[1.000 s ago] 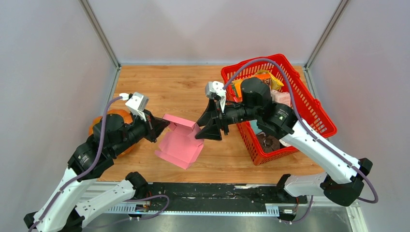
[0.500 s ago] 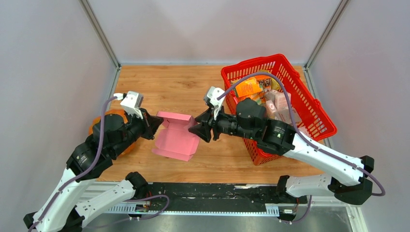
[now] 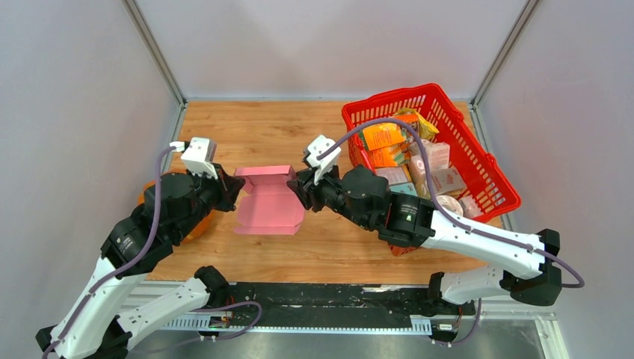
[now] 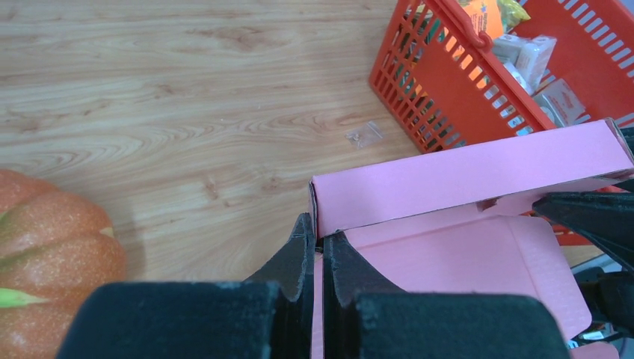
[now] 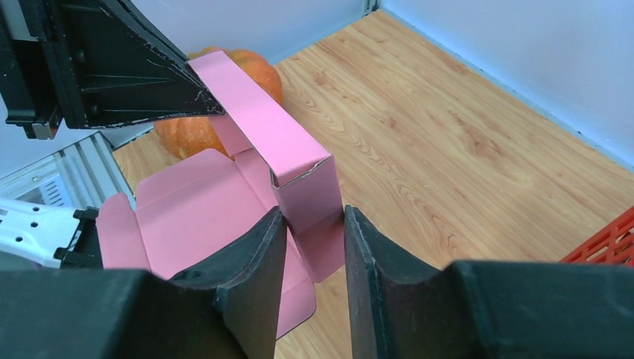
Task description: Fold the paper box
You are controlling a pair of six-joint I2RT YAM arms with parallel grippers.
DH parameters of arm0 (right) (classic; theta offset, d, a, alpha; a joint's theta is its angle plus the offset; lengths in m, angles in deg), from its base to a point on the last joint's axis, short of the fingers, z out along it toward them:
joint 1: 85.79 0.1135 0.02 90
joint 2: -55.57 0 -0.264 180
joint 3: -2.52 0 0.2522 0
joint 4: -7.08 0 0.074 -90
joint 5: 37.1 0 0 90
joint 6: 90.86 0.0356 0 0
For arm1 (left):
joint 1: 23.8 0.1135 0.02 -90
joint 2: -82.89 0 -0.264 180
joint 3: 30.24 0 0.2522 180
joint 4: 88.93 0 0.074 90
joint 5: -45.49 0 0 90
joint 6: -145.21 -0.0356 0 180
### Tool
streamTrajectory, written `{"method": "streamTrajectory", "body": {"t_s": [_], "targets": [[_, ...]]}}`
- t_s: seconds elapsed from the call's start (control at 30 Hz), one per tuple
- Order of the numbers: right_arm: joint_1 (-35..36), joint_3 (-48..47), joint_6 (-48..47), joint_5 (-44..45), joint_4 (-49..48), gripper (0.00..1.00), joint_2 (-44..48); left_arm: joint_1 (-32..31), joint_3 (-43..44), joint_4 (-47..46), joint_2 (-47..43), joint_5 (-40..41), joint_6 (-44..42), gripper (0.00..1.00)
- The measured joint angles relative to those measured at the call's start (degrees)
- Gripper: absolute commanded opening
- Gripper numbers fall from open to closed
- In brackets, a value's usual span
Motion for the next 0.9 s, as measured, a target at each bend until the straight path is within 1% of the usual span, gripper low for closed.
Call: {"method": "streamTrajectory", "body": {"t_s": [0.1,0.2,0.3,0.37,0.43,0.53,0.6,0.63,0.67,0.7,0.73,0.83,0.9], "targets": [[0.6,0.0,-0.5,1.9,-0.8,0.37,-0.8,0.0,0.1,0.1,0.0,0.8,0.0,0.00],[1.1,-0.2,-1.0,3.7,-1.5,0.33,-1.7,0.0,0.2,0.6,0.0,1.4,0.0,0.00],[1.6,-0.5,-1.3,6.5,-2.1,0.25,-3.0,0.0,0.2,1.2,0.0,1.7,0.1,0.00],[2.0,-0.8,-1.5,8.3,-2.6,0.17,-3.7,0.0,0.2,1.4,0.0,2.1,0.5,0.00],[2.9,-1.6,-2.0,12.0,-3.0,0.13,-5.0,0.0,0.2,1.7,0.0,2.5,0.8,0.00],[3.9,-3.3,-2.6,17.5,-3.3,0.14,-7.5,0.0,0.2,2.1,0.0,3.1,1.6,0.00],[4.6,-4.2,-3.5,21.2,-4.1,0.13,-9.4,0.0,0.2,2.5,0.0,3.9,2.1,0.00],[4.9,-4.5,-3.9,22.8,-4.5,0.06,-10.2,0.0,0.2,2.6,0.1,4.3,2.3,0.00],[5.4,-4.9,-4.6,24.8,-5.0,0.02,-11.2,0.0,0.2,2.7,0.1,4.8,2.5,0.00],[5.9,-5.6,-5.2,27.0,-5.6,0.00,-12.3,0.0,0.2,2.8,0.1,5.4,3.0,0.00],[6.3,-6.4,-6.0,29.2,-6.4,0.00,-13.6,0.0,0.2,2.9,0.1,6.1,3.3,0.00],[8.5,-9.9,-12.5,39.6,-13.3,0.00,-19.8,0.0,0.2,2.8,0.1,8.6,4.7,0.00],[9.8,-11.0,-21.5,46.8,-23.3,0.00,-24.7,0.1,0.2,2.8,0.1,10.7,5.6,0.00]]}}
